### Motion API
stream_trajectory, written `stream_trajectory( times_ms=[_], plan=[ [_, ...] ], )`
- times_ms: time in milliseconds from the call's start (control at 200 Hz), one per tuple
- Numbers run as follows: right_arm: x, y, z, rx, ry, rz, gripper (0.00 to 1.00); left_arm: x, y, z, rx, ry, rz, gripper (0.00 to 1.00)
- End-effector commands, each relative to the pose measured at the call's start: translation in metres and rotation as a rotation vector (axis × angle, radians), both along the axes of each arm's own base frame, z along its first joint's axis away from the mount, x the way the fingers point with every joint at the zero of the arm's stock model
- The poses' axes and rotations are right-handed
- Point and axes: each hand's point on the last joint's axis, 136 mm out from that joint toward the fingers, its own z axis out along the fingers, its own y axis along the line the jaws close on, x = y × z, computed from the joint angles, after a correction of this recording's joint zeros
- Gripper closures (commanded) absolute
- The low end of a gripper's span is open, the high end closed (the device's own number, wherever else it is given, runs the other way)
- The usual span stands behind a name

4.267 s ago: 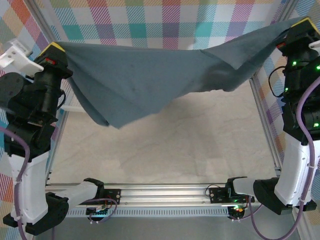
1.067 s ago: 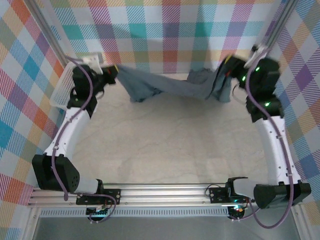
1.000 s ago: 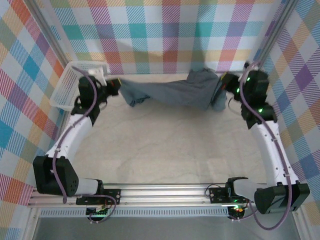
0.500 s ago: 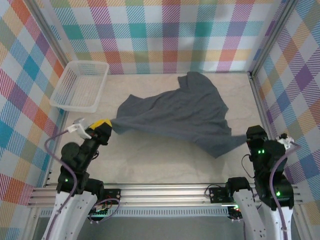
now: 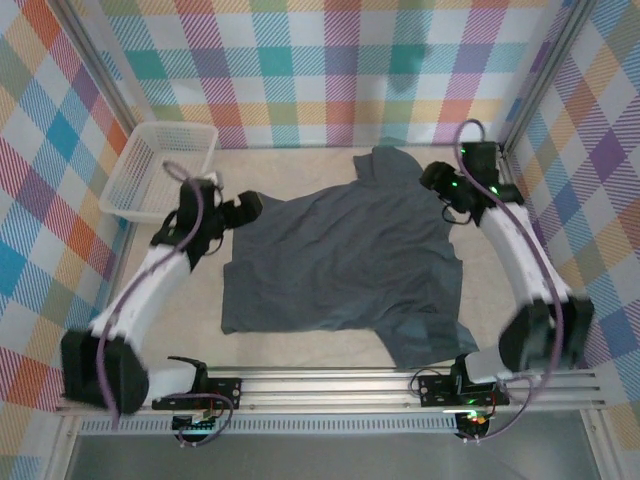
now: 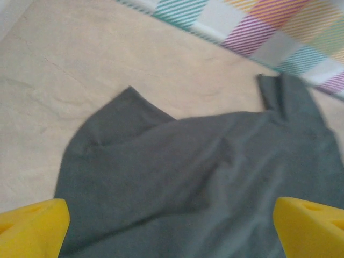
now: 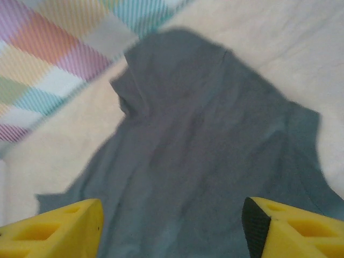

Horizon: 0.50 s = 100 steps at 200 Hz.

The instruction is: Fold the inside-out t-shirt

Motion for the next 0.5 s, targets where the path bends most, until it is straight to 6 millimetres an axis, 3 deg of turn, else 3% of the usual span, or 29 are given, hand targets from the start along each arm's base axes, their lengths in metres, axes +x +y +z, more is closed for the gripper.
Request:
stream_trajectory(
  times_ms=[0, 135, 275, 365, 495],
  plan=[
    [0.023, 0.014, -0.039, -0.078, 0.101, 0.151, 0.28, 0.011, 0.020, -0.064, 0.142, 0.286, 0.062, 0.06],
    [0.072, 0.014, -0.079, -0.128, 0.178, 0.171, 0.21, 0.064, 0.025, -0.101, 0.199, 0.342, 0.131, 0.11],
    [0.107, 0.010, -0.120, -0.152, 0.227, 0.149, 0.14, 0.117, 0.019, -0.132, 0.208, 0.384, 0.142, 0.11],
    [0.115, 0.012, -0.148, -0.129, 0.294, 0.141, 0.14, 0.142, 0.015, -0.155, 0.211, 0.419, 0.145, 0.15],
    [0.113, 0.014, -0.171, -0.110, 0.347, 0.136, 0.15, 0.161, 0.008, -0.178, 0.196, 0.458, 0.128, 0.33]
  ],
)
